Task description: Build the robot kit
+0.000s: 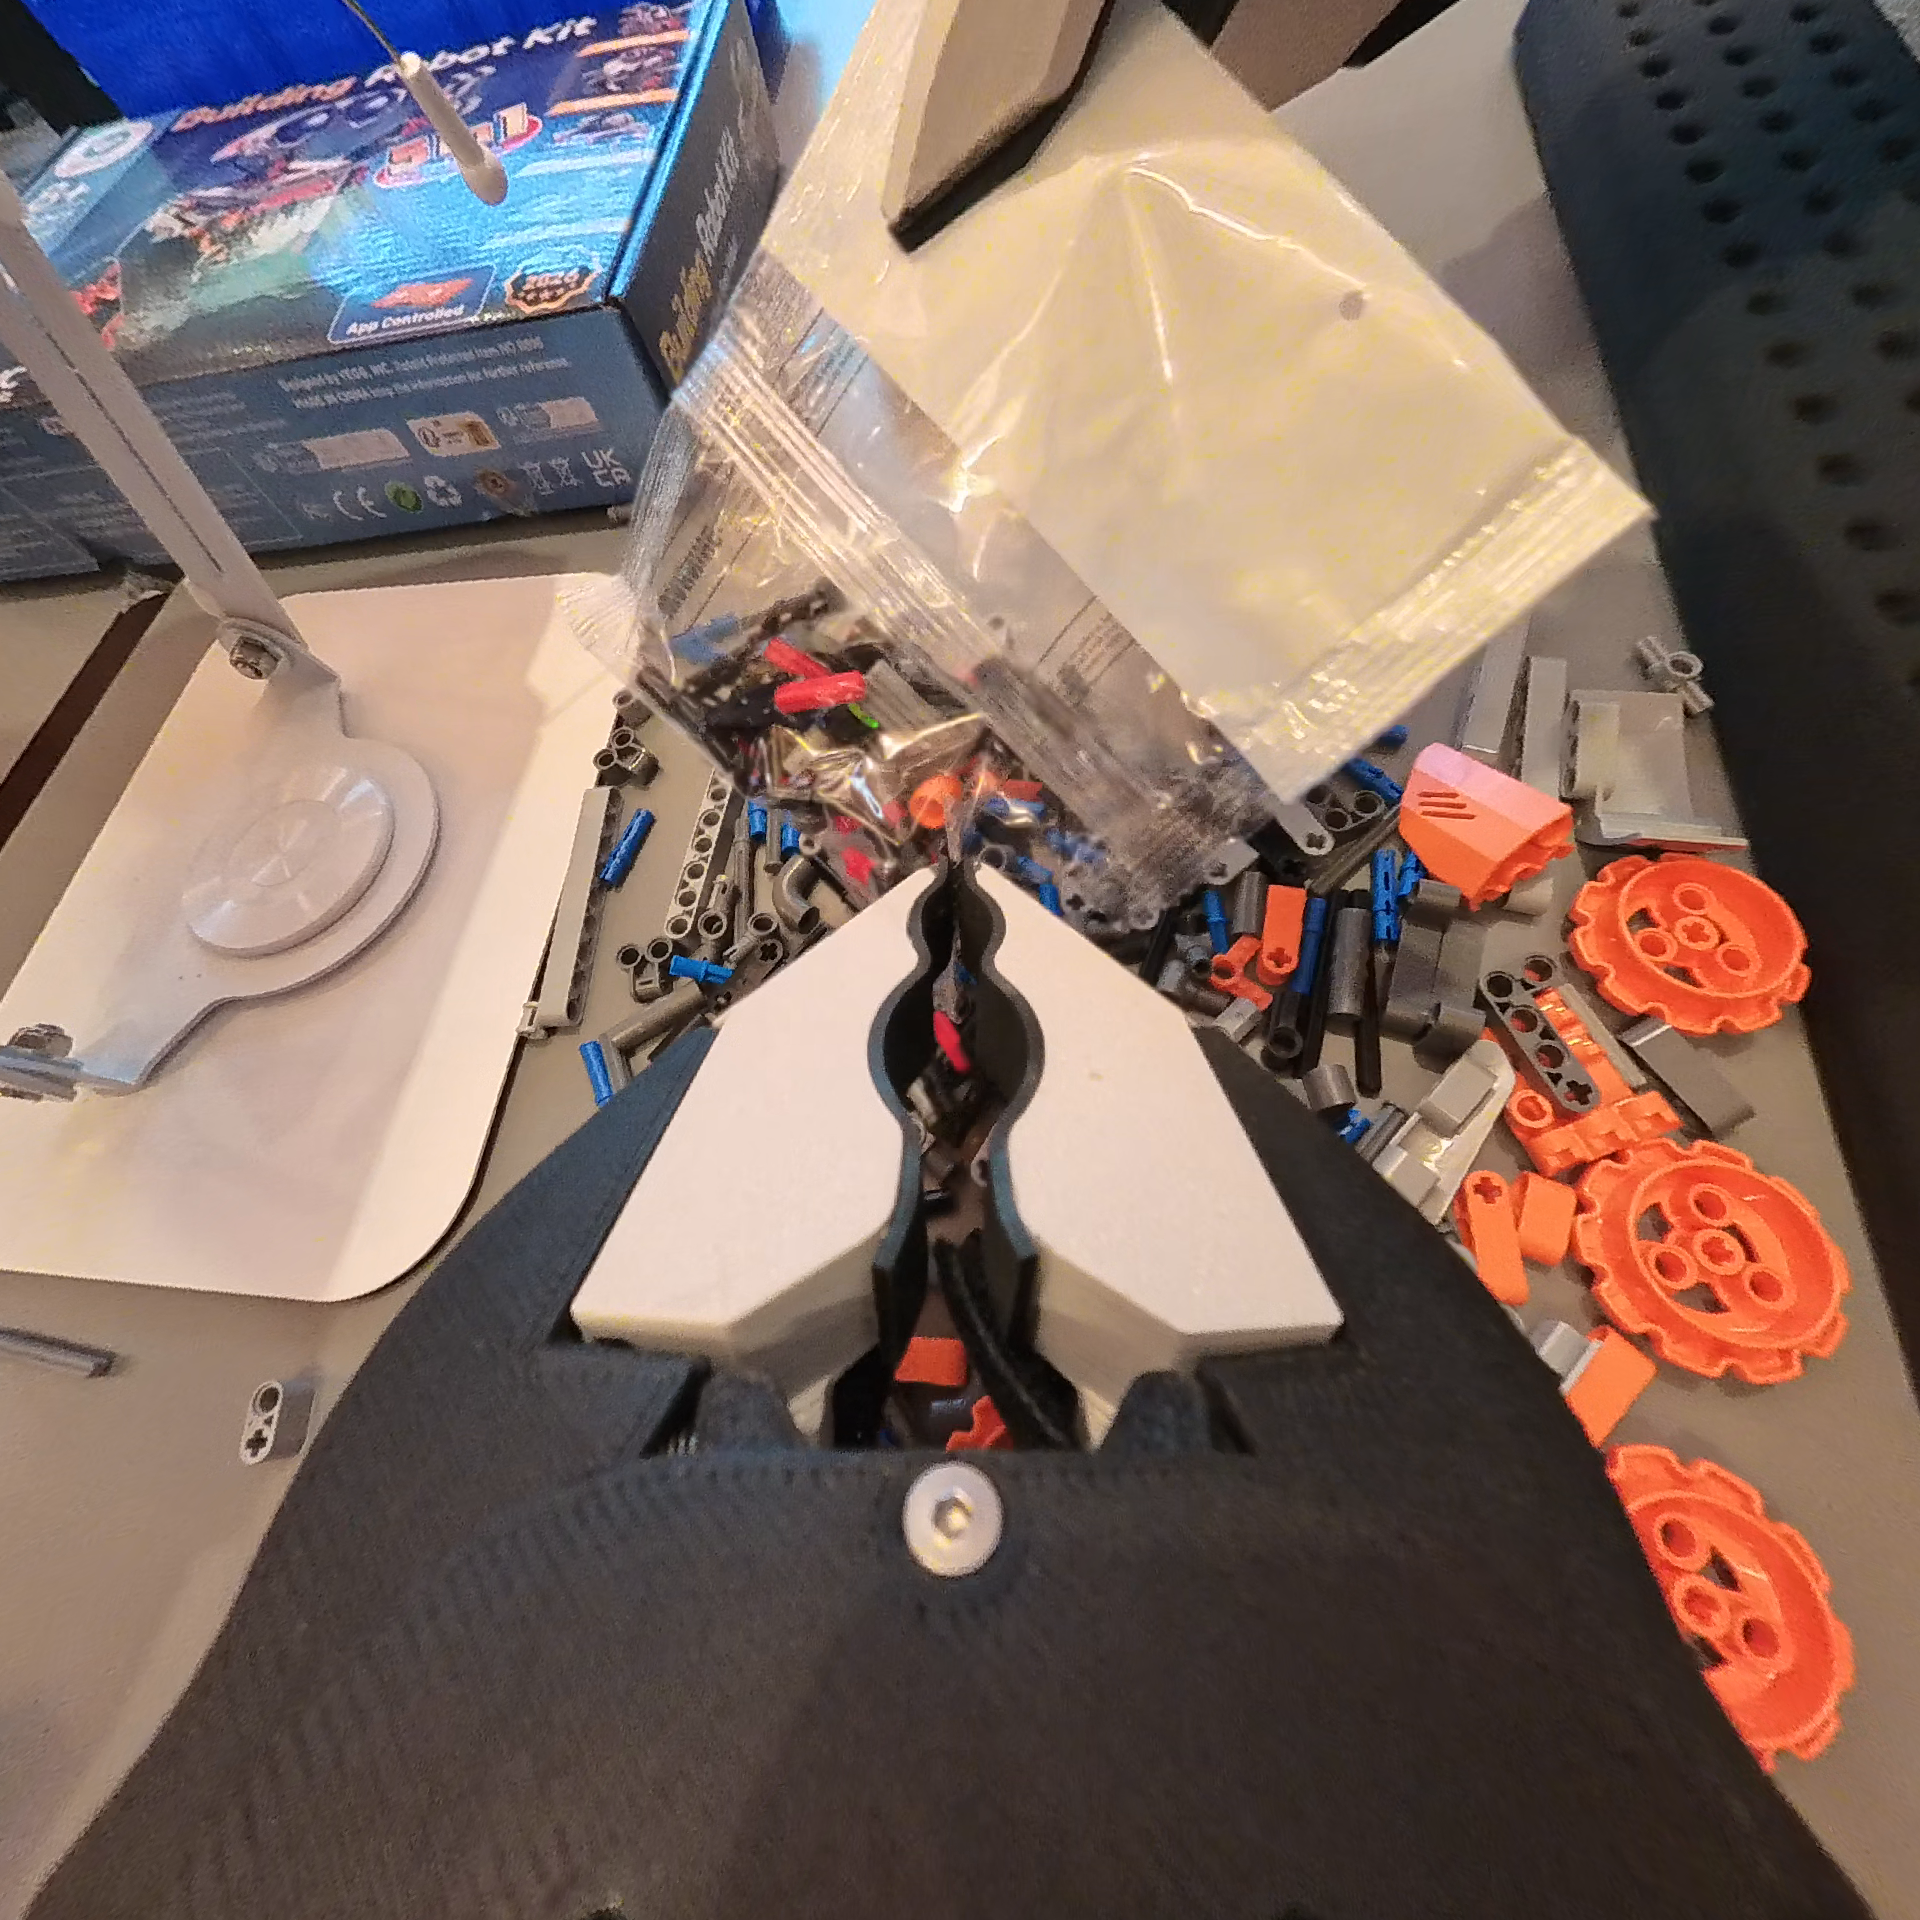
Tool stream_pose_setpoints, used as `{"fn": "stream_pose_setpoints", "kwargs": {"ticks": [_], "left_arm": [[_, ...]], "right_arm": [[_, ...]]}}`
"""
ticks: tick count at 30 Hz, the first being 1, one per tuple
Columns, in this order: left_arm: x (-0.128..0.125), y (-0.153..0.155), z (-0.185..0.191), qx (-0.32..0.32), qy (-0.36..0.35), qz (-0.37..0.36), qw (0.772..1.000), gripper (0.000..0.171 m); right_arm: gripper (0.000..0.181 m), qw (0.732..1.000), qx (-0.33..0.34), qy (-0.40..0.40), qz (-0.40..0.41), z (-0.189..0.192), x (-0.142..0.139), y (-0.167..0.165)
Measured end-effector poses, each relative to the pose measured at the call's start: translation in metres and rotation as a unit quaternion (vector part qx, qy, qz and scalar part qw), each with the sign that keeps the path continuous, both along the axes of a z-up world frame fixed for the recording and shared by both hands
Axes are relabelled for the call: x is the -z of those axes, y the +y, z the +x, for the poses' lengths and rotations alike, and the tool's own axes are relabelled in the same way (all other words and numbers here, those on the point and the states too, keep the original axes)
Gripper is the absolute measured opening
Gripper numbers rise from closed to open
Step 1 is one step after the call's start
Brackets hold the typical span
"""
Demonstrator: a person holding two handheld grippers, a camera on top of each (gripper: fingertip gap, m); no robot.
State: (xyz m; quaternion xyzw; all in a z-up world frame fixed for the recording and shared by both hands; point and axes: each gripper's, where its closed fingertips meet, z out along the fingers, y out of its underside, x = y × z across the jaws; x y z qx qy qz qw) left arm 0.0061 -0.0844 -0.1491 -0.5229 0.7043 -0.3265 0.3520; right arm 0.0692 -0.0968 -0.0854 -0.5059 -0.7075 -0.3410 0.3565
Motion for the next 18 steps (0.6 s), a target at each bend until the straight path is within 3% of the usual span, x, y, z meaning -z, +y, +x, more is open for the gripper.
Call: {"fn": "stream_pose_setpoints", "kwargs": {"ticks": [6, 8, 10, 18], "left_arm": [[0.0, 0.001, 0.0, -0.005, 0.001, 0.001, 1.0, 0.0], [-0.004, -0.003, -0.001, 0.003, -0.008, -0.013, 1.0, 0.0], [-0.002, 0.0, -0.003, -0.003, 0.0, -0.006, 1.0, 0.001], [-0.017, -0.001, -0.012, -0.002, -0.015, -0.004, 1.0, 0.029]], "right_arm": [[0.004, 1.0, 0.003, -0.007, 0.005, 0.004, -0.003, 0.001], [0.004, 1.0, -0.001, 0.03, -0.01, -0.003, -0.008, -0.004], [0.005, 1.0, 0.017, 0.019, -0.015, 0.008, 0.001, 0.002], [0.004, 0.991, 0.032, 0.112, -0.07, 0.012, 0.018, -0.005]]}}
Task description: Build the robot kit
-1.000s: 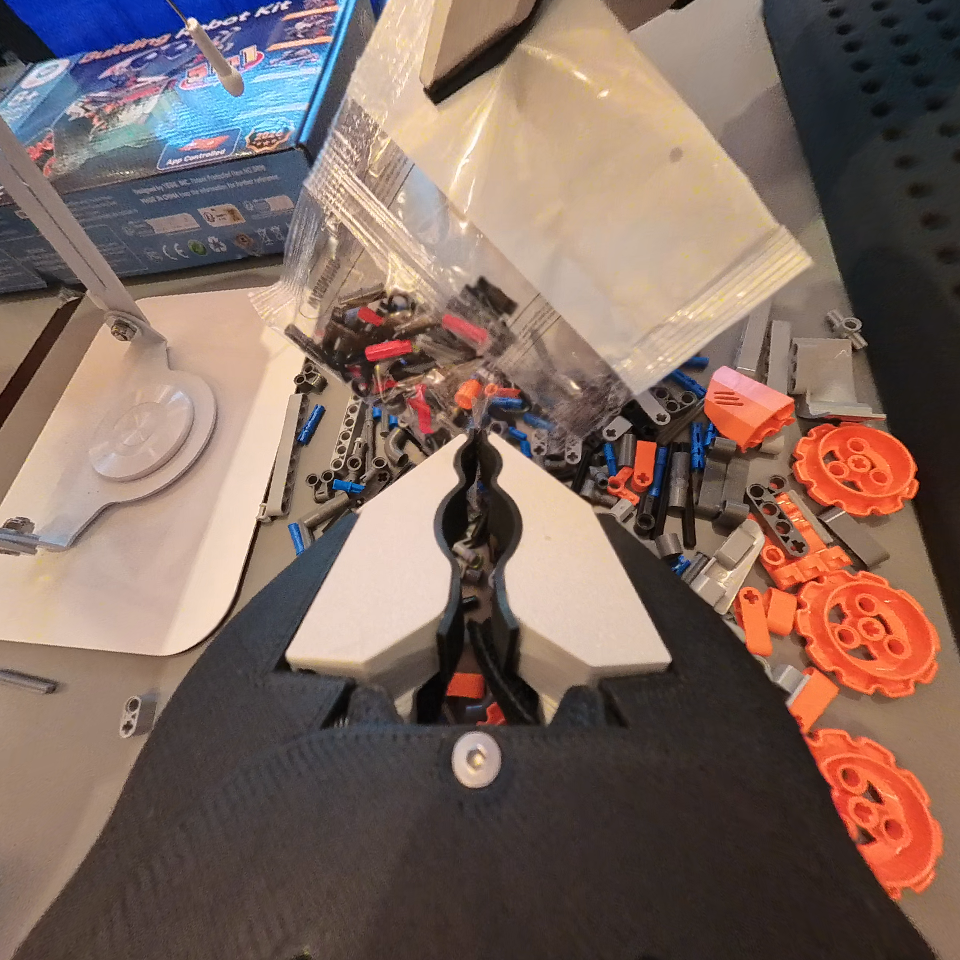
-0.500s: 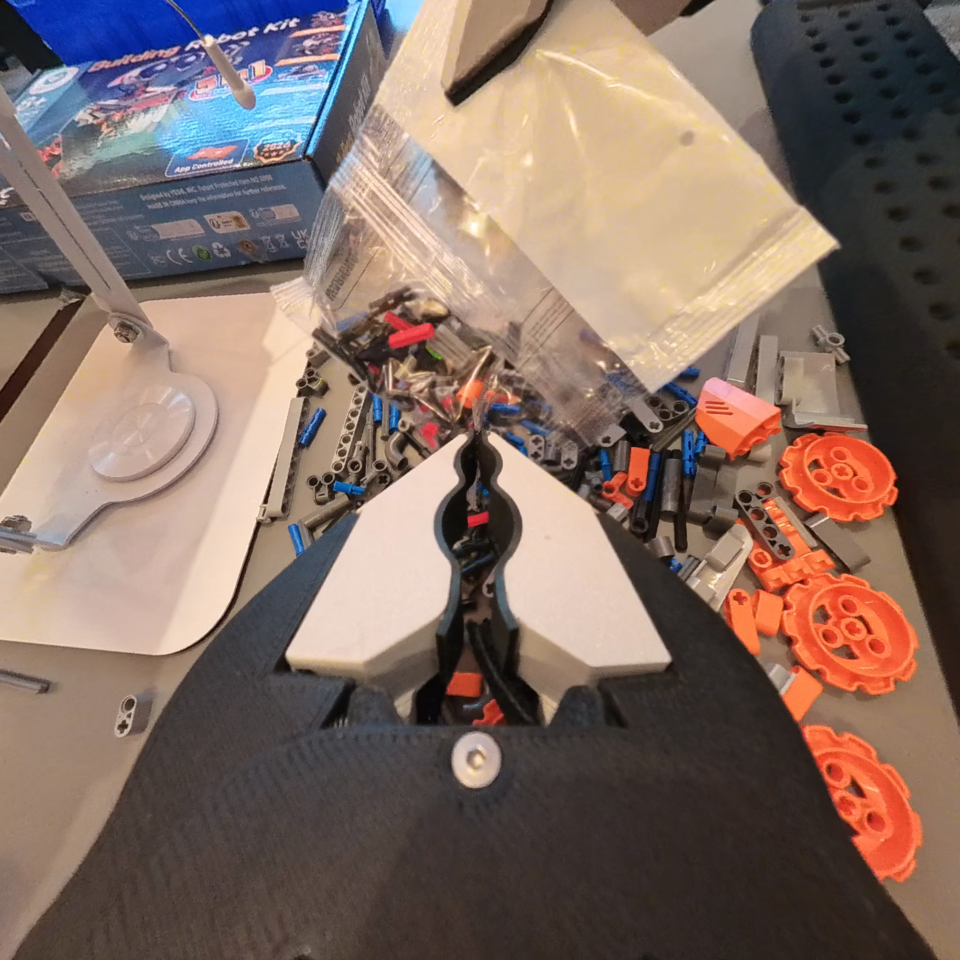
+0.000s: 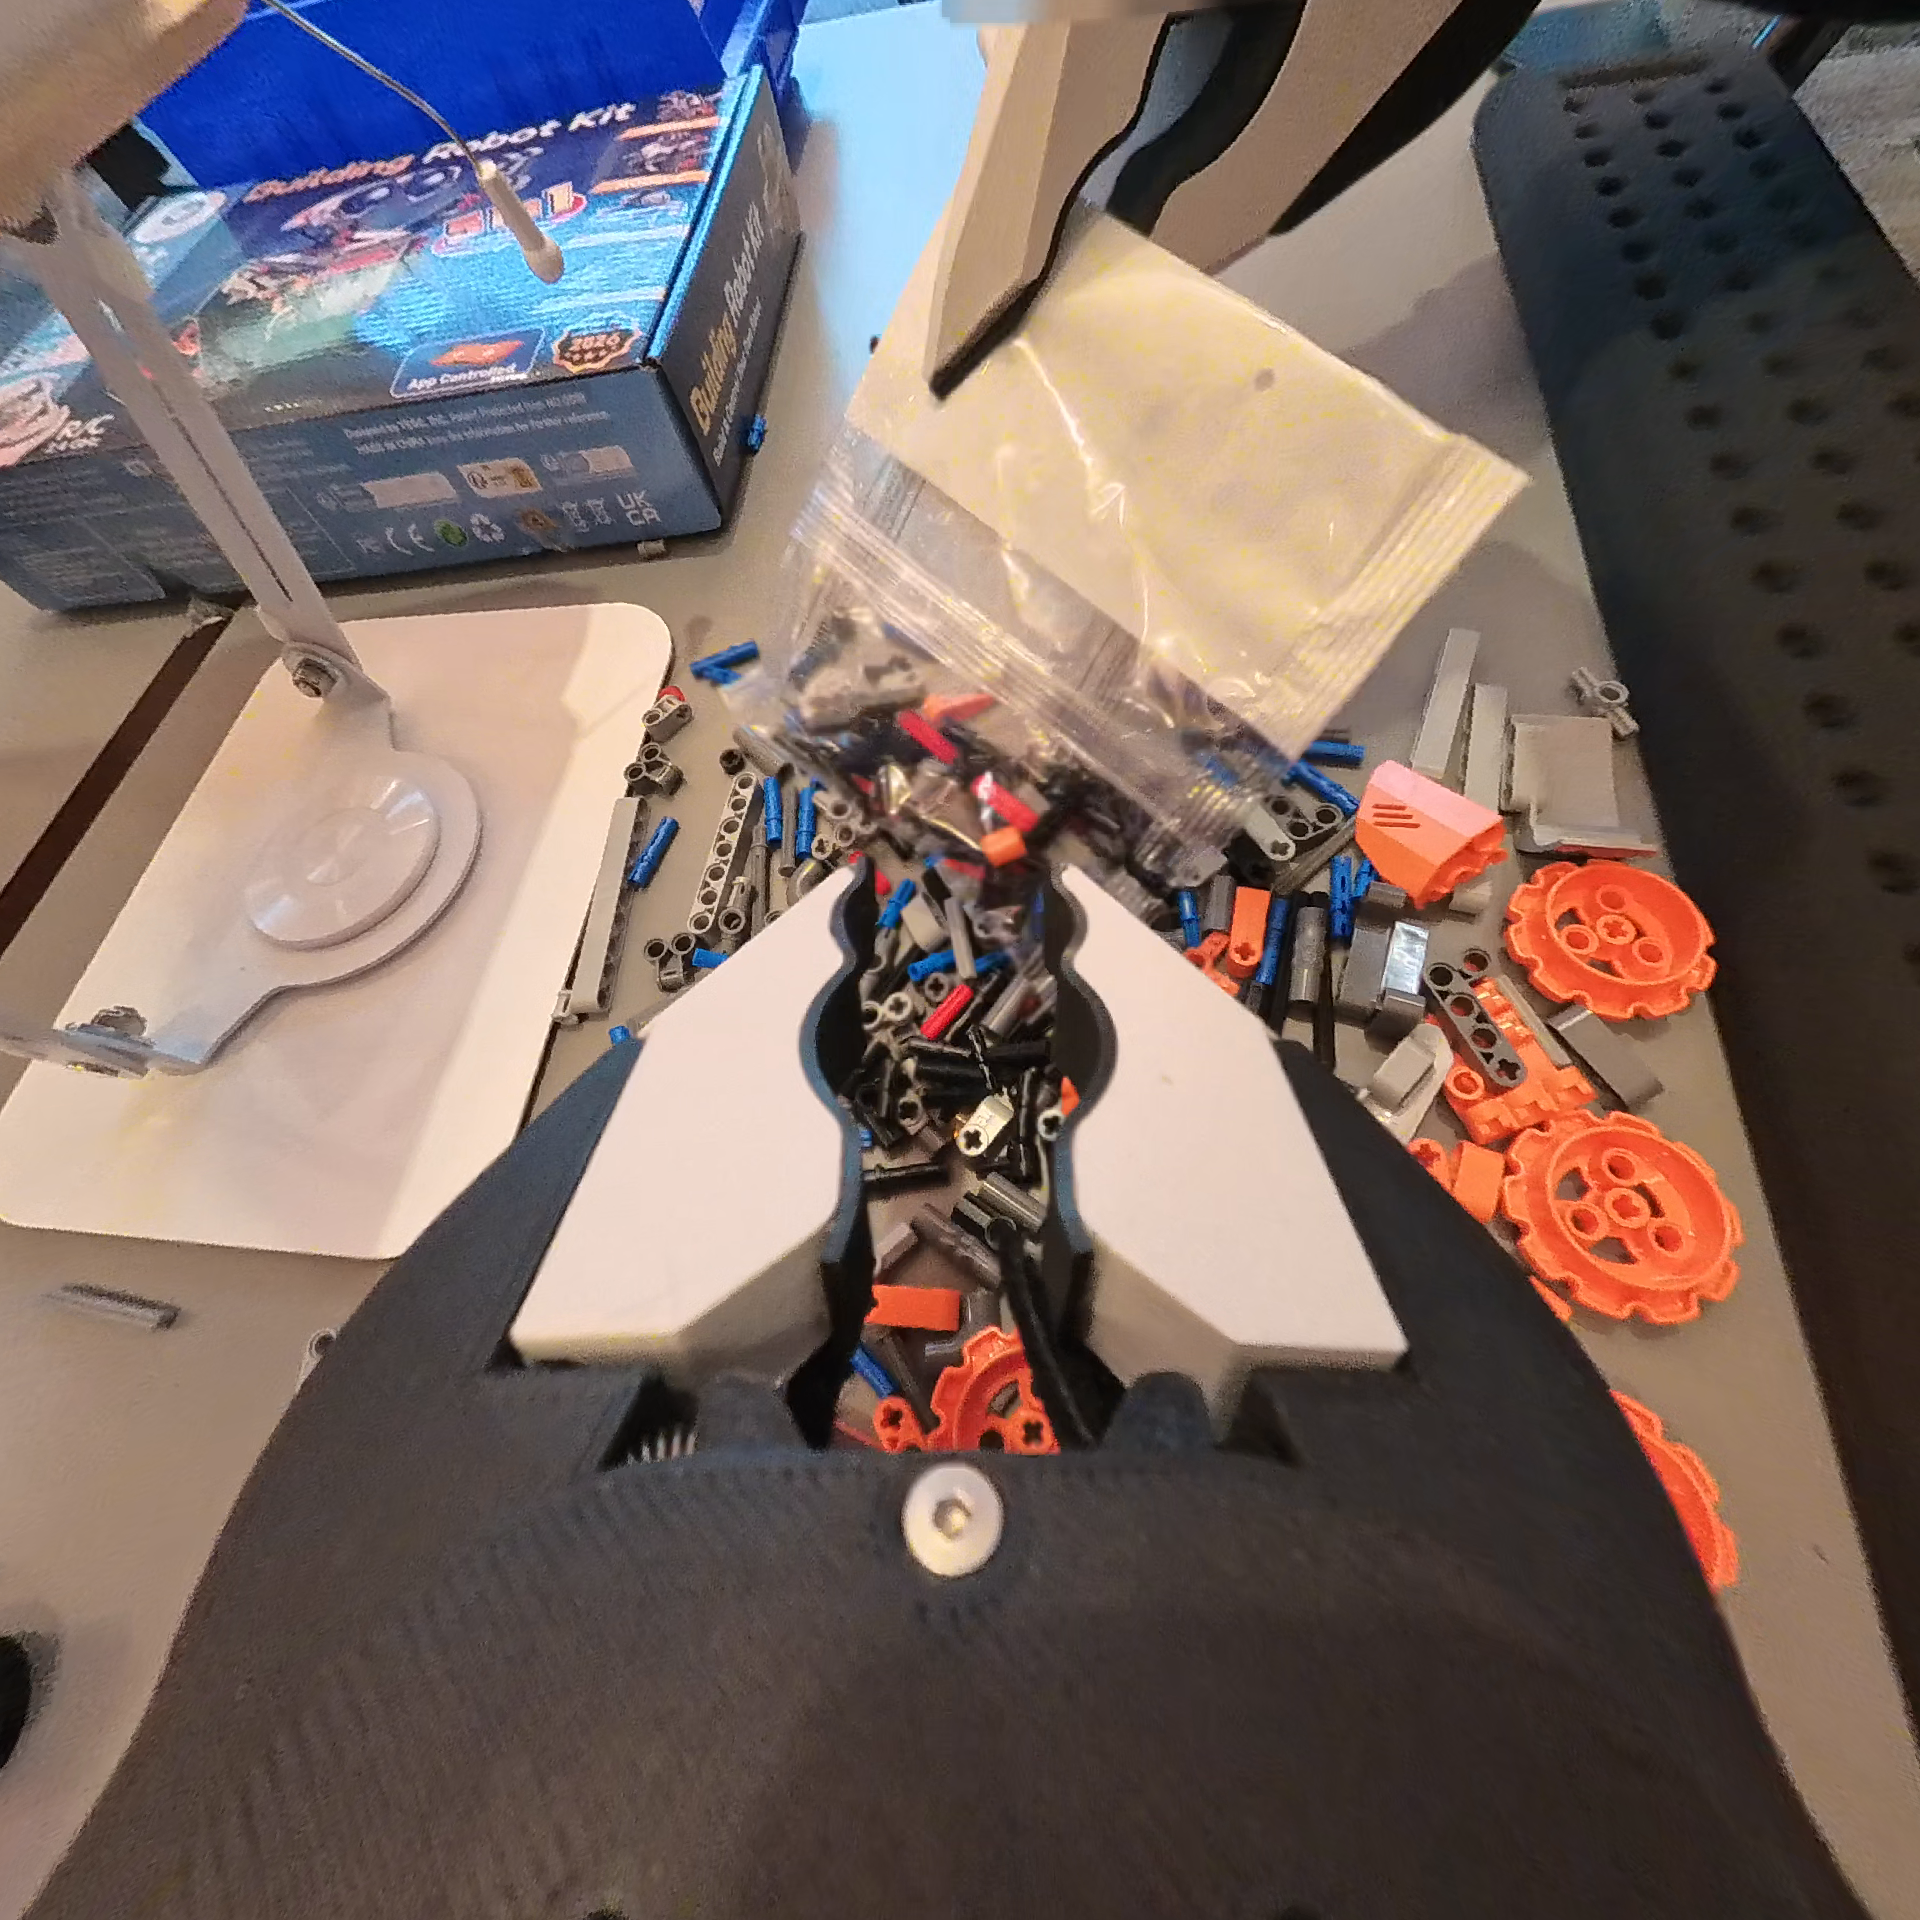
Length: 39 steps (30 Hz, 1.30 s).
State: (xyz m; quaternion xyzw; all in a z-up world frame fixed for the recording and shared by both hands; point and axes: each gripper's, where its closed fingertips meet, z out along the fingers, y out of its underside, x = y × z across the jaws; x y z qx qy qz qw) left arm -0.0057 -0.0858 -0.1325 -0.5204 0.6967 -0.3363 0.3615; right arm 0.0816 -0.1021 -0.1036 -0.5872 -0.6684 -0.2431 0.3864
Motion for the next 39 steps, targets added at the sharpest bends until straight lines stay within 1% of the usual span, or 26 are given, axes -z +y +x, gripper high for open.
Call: {"fn": "stream_pose_setpoints", "kwargs": {"ticks": [2, 5, 8, 10, 12, 14, 16, 17, 19, 20, 24, 26, 28, 30, 33, 36, 39], "left_arm": [[0.003, -0.003, -0.002, 0.005, 0.011, -0.002, 1.0, 0.035], [0.008, -0.012, -0.001, 0.021, 0.03, 0.011, 0.999, 0.04], [0.015, -0.018, 0.001, 0.027, 0.054, 0.04, 0.997, 0.047], [0.022, -0.016, 0.002, 0.019, 0.071, 0.08, 0.994, 0.05], [0.022, -0.018, 0.006, 0.017, 0.07, 0.092, 0.993, 0.056], [0.018, -0.019, 0.014, 0.011, 0.058, 0.114, 0.992, 0.056], [0.012, -0.015, 0.021, -0.005, 0.049, 0.14, 0.989, 0.05], [0.012, -0.016, 0.024, -0.003, 0.053, 0.145, 0.988, 0.046], [0.009, -0.004, 0.027, -0.027, 0.059, 0.182, 0.981, 0.012], [0.008, -0.004, 0.026, -0.021, 0.066, 0.181, 0.981, 0.008], [-0.01, 0.0, 0.022, -0.009, 0.084, 0.18, 0.98, 0.006], [-0.021, 0.005, 0.018, -0.009, 0.095, 0.189, 0.977, 0.006], [-0.033, 0.008, 0.013, -0.01, 0.104, 0.191, 0.976, 0.006], [-0.043, 0.01, 0.005, -0.01, 0.117, 0.186, 0.976, 0.006], [-0.061, 0.019, -0.01, -0.02, 0.128, 0.192, 0.973, 0.006], [-0.082, 0.033, -0.031, -0.036, 0.141, 0.205, 0.968, 0.006], [-0.106, 0.06, -0.066, -0.069, 0.17, 0.223, 0.957, 0.007]], "right_arm": [[0.005, 1.0, 0.015, 0.021, -0.014, 0.006, 0.006, 0.001], [0.004, 0.993, 0.029, 0.1, -0.058, 0.003, 0.011, -0.004], [0.004, 0.982, 0.059, 0.156, -0.086, 0.013, 0.014, -0.001], [0.005, 0.973, 0.07, 0.193, -0.105, 0.015, 0.015, -0.001], [0.005, 0.964, 0.084, 0.219, -0.129, 0.017, 0.018, -0.001], [0.005, 0.955, 0.087, 0.243, -0.148, 0.017, 0.021, -0.003], [0.005, 0.943, 0.084, 0.274, -0.171, 0.011, 0.022, -0.006], [0.005, 0.935, 0.084, 0.293, -0.183, 0.008, 0.022, -0.007], [0.005, 0.924, 0.088, 0.315, -0.2, 0.007, 0.023, -0.008], [0.005, 0.919, 0.088, 0.323, -0.207, 0.006, 0.024, -0.008], [0.006, 0.896, 0.084, 0.37, -0.23, 0.0, 0.017, -0.009], [0.016, 0.884, 0.08, 0.392, -0.24, -0.003, 0.012, -0.009], [0.03, 0.874, 0.081, 0.411, -0.248, -0.002, 0.009, -0.009], [0.034, 0.862, 0.076, 0.43, -0.257, -0.003, 0.005, -0.011], [0.034, 0.862, 0.073, 0.434, -0.251, 0.0, 0.004, -0.013], [0.033, 0.87, 0.08, 0.422, -0.244, 0.005, 0.007, -0.013], [0.032, 0.867, 0.073, 0.427, -0.247, 0.004, 0.007, -0.015]]}}
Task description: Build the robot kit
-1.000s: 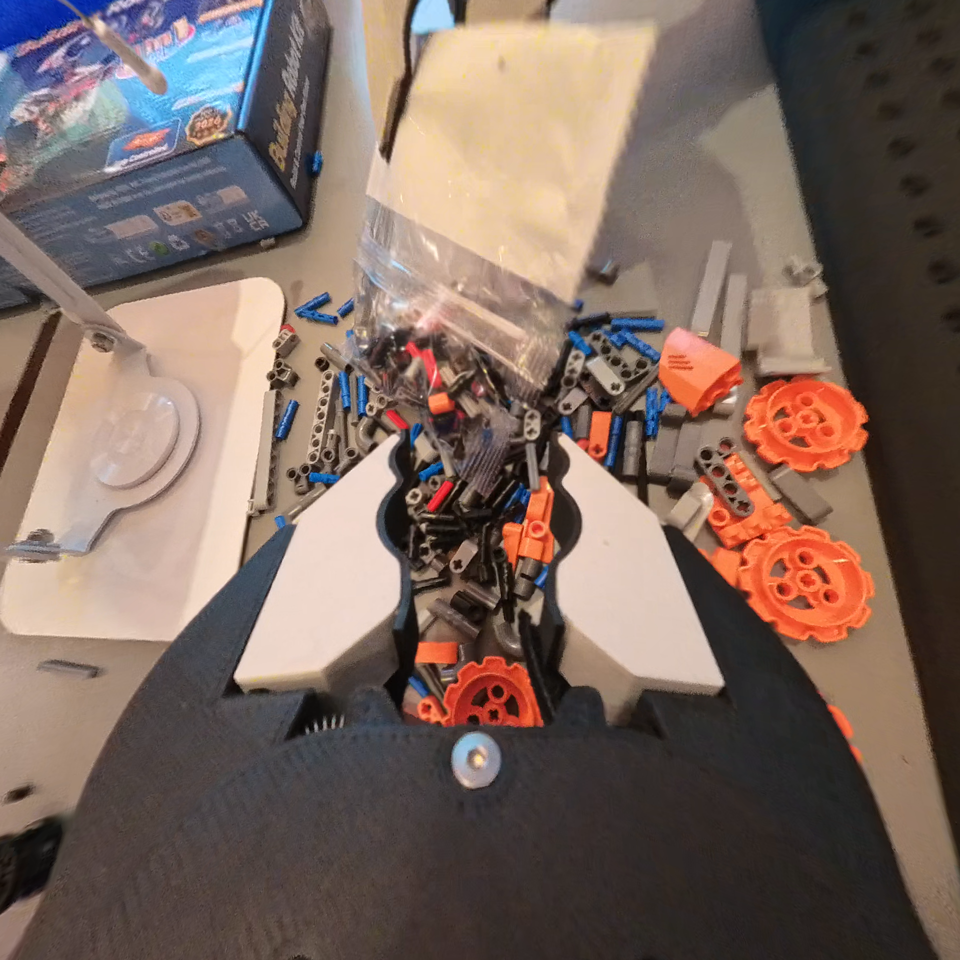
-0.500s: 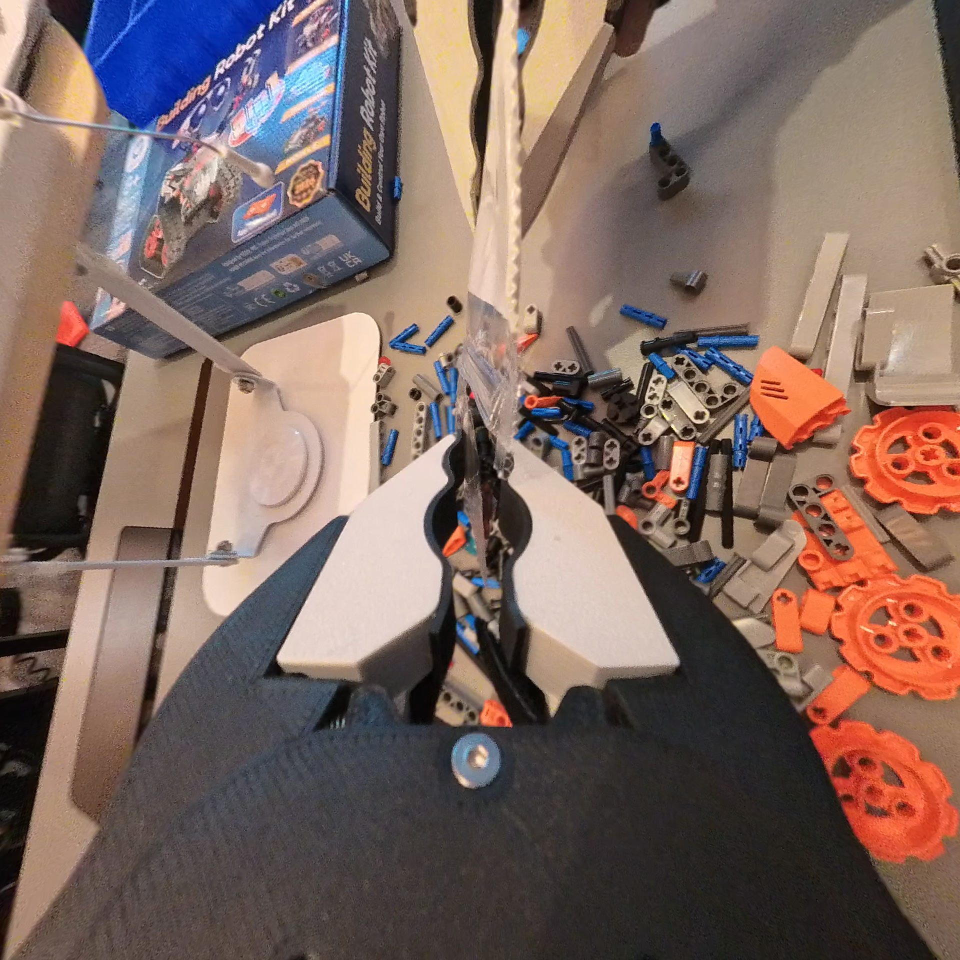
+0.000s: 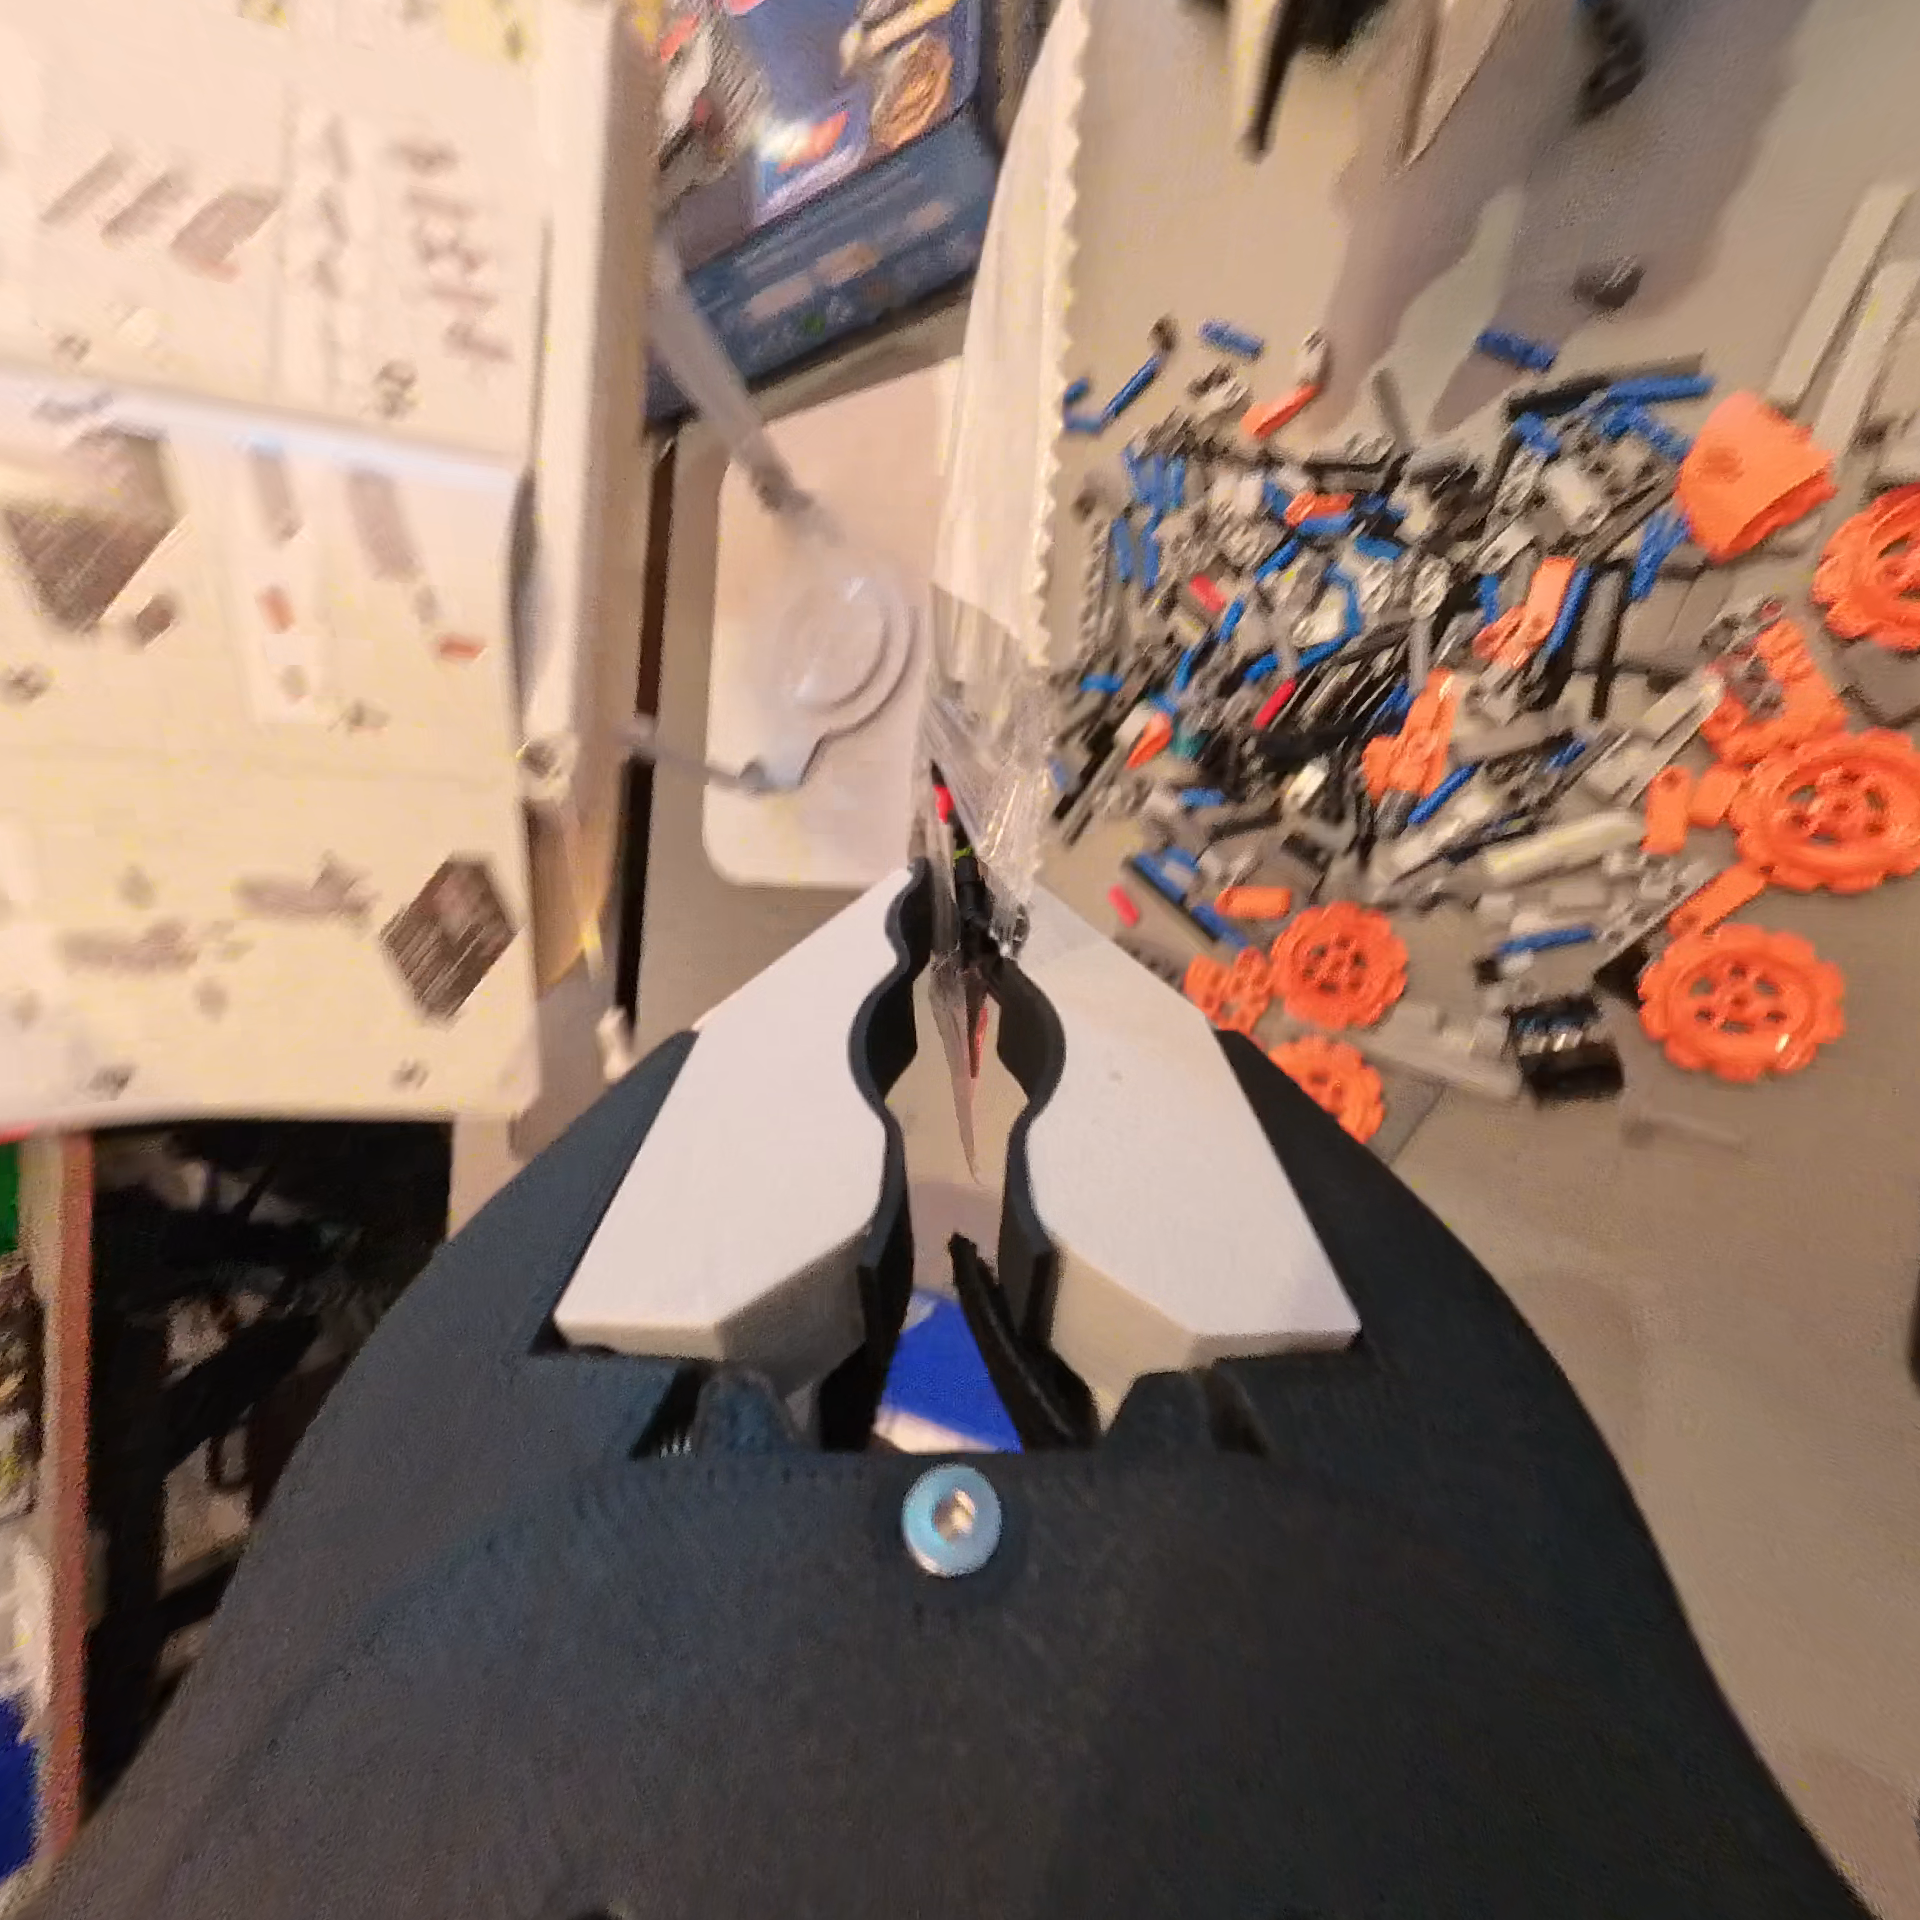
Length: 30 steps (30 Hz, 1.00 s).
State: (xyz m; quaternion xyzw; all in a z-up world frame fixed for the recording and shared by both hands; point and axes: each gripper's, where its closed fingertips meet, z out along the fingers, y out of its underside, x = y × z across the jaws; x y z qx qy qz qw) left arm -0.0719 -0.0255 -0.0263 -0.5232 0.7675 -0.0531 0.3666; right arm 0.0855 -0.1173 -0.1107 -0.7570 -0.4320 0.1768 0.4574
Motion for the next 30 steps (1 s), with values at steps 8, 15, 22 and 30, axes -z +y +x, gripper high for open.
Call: {"fn": "stream_pose_setpoints", "kwargs": {"ticks": [8, 15, 22, 30], "left_arm": [[-0.052, 0.114, -0.134, -0.155, 0.069, 0.098, 0.981, 0.006], [0.013, 0.171, -0.215, -0.213, 0.176, 0.157, 0.948, 0.007], [0.082, 0.155, -0.23, -0.224, 0.226, 0.109, 0.942, 0.024], [0.035, 0.125, -0.225, -0.235, 0.146, 0.073, 0.958, 0.039]], "right_arm": [[0.024, 1.0, -0.013, -0.024, -0.008, -0.001, 0.011, -0.005], [0.024, 0.999, -0.019, -0.028, -0.013, -0.006, 0.015, -0.006], [0.027, 0.998, -0.038, -0.038, -0.036, -0.035, 0.022, -0.005], [0.021, 0.991, -0.046, -0.066, -0.108, -0.086, 0.046, 0.008]]}}
